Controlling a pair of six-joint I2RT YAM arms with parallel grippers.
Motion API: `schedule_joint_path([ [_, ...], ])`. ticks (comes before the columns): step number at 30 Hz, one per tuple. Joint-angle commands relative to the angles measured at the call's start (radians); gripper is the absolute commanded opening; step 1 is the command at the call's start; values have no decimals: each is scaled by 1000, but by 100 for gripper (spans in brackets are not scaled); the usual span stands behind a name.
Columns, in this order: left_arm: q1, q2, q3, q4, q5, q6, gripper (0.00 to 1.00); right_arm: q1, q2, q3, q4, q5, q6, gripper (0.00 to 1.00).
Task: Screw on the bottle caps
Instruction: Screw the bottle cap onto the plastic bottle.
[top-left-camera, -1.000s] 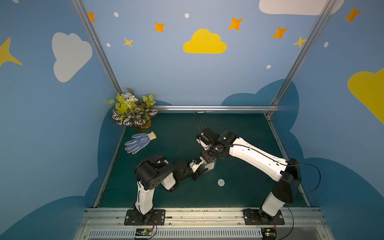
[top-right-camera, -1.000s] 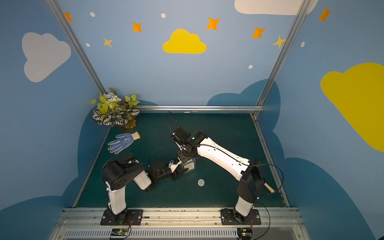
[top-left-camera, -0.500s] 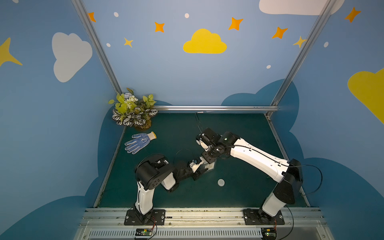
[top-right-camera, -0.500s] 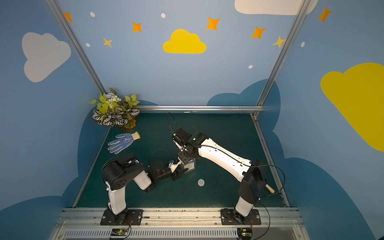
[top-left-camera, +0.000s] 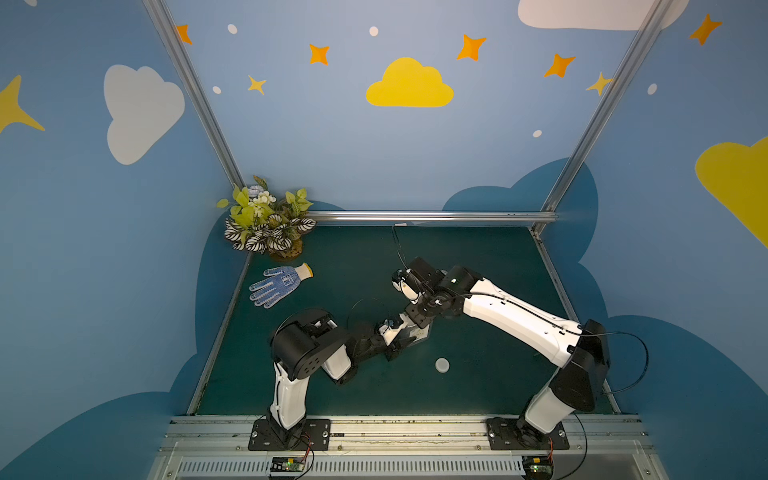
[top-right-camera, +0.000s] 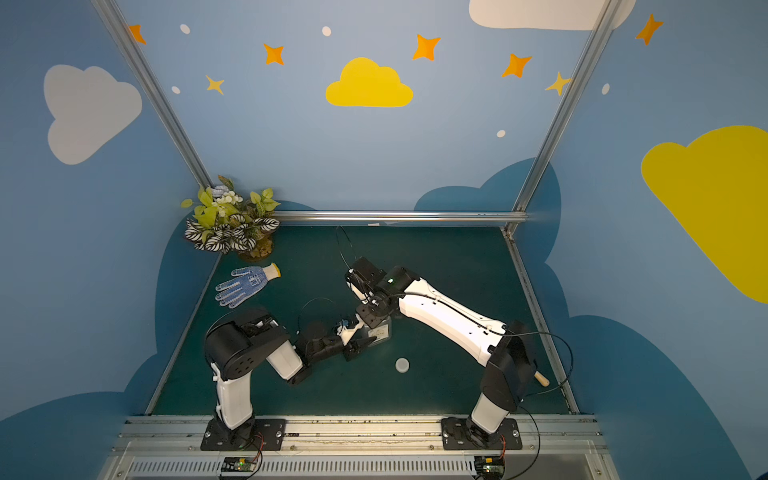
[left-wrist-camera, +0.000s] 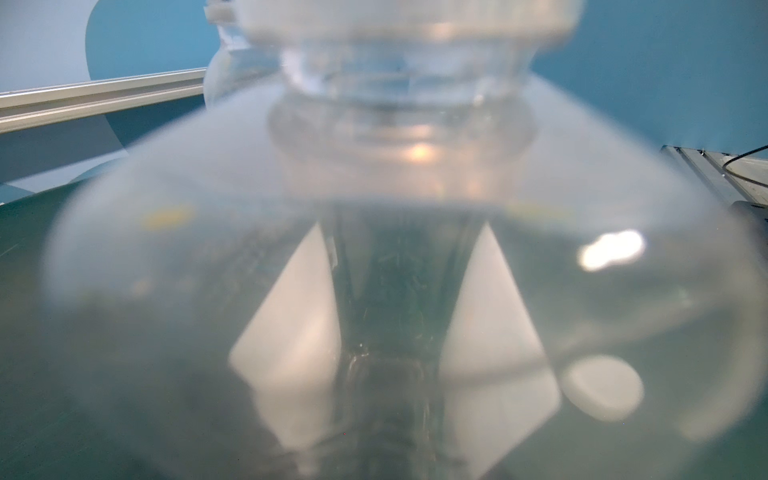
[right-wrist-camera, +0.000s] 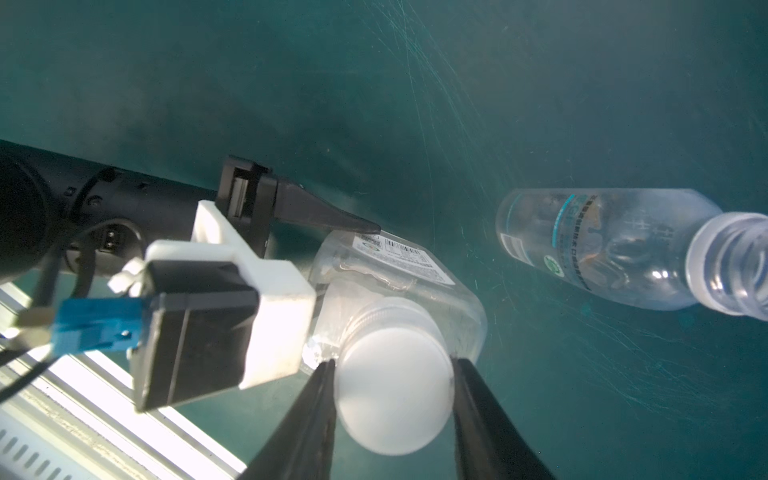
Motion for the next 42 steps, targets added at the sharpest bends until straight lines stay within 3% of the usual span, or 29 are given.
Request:
schedule_joint_path([
  [1,8,13,-4,-19,4,-1,2,5,-33,-24,10,-34,-25,41],
  [32,48,-2,10,-51,112,-7,2,-8,-98,-203,162,-94,-107,36],
  [42,81,-35,28,-128,187,0,2,-24,-132,-280,244,-141,-152,28],
])
